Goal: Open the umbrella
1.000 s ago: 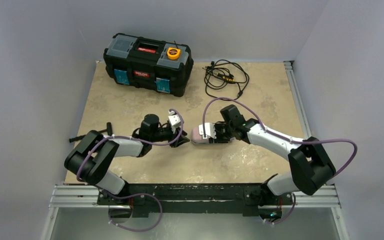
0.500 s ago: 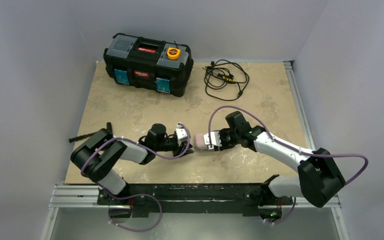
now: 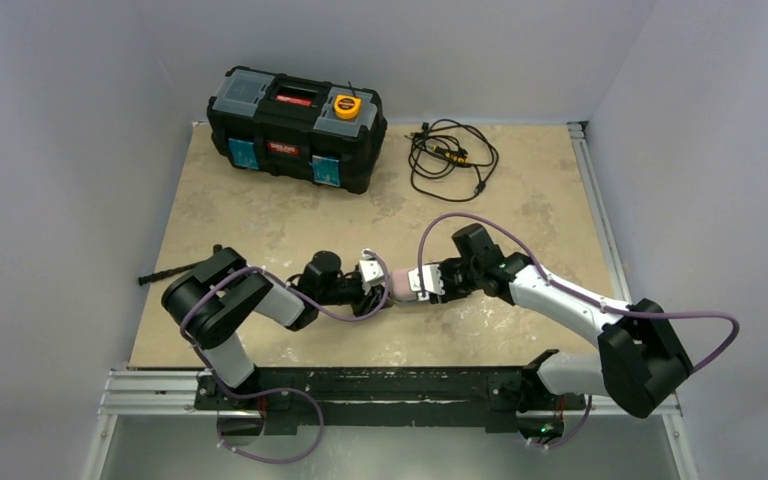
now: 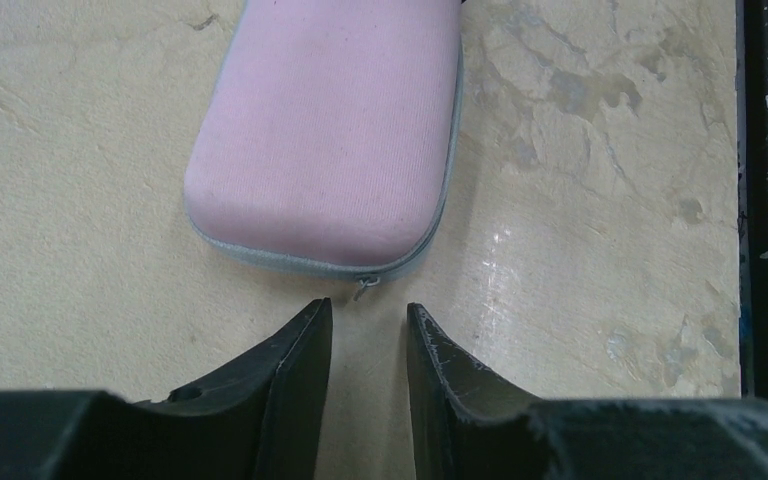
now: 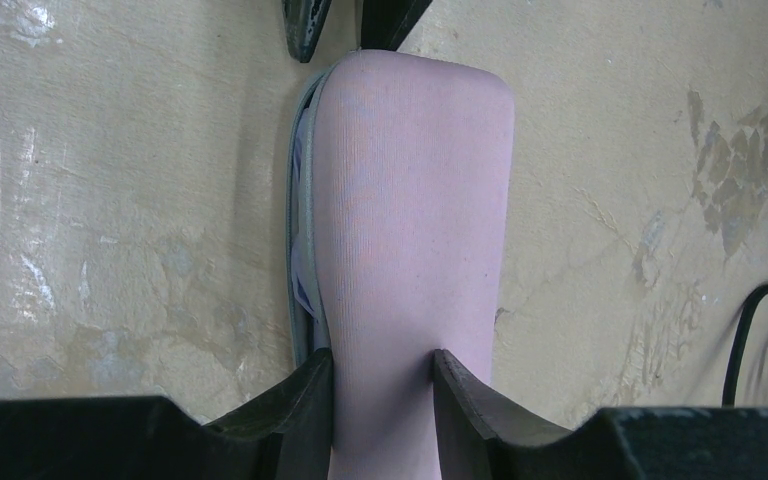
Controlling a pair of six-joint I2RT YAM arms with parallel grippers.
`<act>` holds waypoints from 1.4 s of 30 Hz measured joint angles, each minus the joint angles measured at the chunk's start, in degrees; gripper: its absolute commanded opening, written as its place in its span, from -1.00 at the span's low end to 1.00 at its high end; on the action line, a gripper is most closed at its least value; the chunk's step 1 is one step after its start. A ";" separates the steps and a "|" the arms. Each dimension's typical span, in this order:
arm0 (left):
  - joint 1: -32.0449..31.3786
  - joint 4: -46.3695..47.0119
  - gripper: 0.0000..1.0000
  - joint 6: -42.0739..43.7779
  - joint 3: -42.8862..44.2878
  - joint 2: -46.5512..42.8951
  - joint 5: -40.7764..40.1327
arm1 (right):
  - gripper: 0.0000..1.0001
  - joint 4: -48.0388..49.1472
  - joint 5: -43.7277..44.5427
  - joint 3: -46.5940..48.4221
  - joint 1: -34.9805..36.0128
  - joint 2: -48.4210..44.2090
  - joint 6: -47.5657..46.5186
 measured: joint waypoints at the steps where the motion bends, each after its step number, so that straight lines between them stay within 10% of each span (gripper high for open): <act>1: -0.24 0.52 -0.39 -0.09 0.26 0.37 -0.11 | -0.48 0.00 0.00 0.00 0.00 0.00 -0.02; 9: -1.31 1.88 -1.00 -2.84 1.44 1.68 -2.47 | -0.49 -0.35 0.07 0.11 -0.11 0.04 0.02; 24: 2.67 -2.56 -1.00 -7.67 1.55 -2.08 -5.22 | -0.50 -1.70 -1.95 -3.21 -0.17 -3.91 -11.91; 42: 4.55 -8.41 -1.00 10.71 5.99 0.22 8.61 | -0.58 -4.79 -8.83 -5.40 -1.97 -4.20 -44.28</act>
